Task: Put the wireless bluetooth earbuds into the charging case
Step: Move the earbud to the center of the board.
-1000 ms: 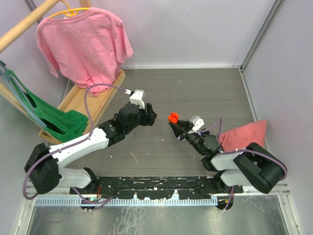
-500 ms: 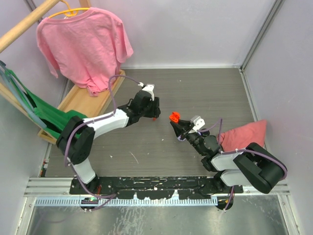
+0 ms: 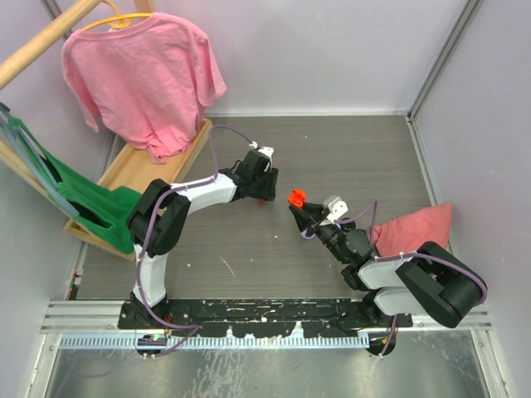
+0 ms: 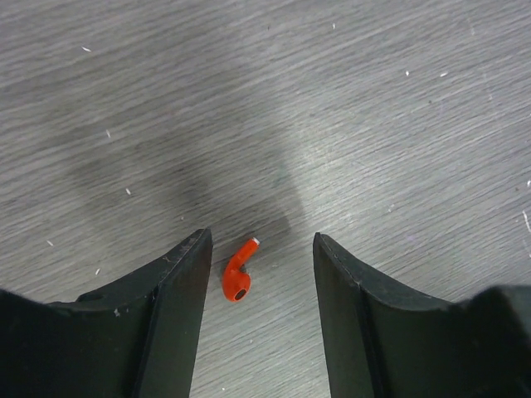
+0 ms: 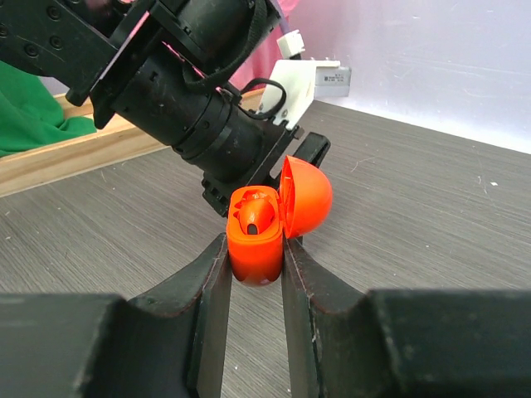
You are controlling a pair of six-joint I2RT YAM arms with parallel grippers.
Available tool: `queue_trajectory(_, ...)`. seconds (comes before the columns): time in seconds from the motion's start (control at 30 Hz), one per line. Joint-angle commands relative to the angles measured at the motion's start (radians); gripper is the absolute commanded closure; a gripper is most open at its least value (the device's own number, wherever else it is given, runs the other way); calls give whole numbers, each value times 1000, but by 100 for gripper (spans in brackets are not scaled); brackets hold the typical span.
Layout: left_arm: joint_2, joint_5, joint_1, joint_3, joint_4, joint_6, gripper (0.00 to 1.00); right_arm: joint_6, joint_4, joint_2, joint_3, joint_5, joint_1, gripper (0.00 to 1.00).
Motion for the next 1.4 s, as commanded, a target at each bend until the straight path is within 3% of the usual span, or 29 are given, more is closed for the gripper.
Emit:
queue_trajectory(0.0,19,52,4,53,-50,21,47,-16,88,-20,-1,15,-3,99)
queue_trajectory(0.6,34,216,-23,41,-159,145,57,-15,84,-19,0,10,-2,99)
queue_trajectory(0.77,24,189,-31,36,-201,177,63,-13,83,-22,2,7,-3,99)
queue_trajectory(0.97,2,120,-34,25,-235,181,82,-12,82,-20,3,6,-3,99)
queue_trajectory(1.37,-129,78,-44,-92,-336,302,82,-10,82,-18,3,3,-2,99)
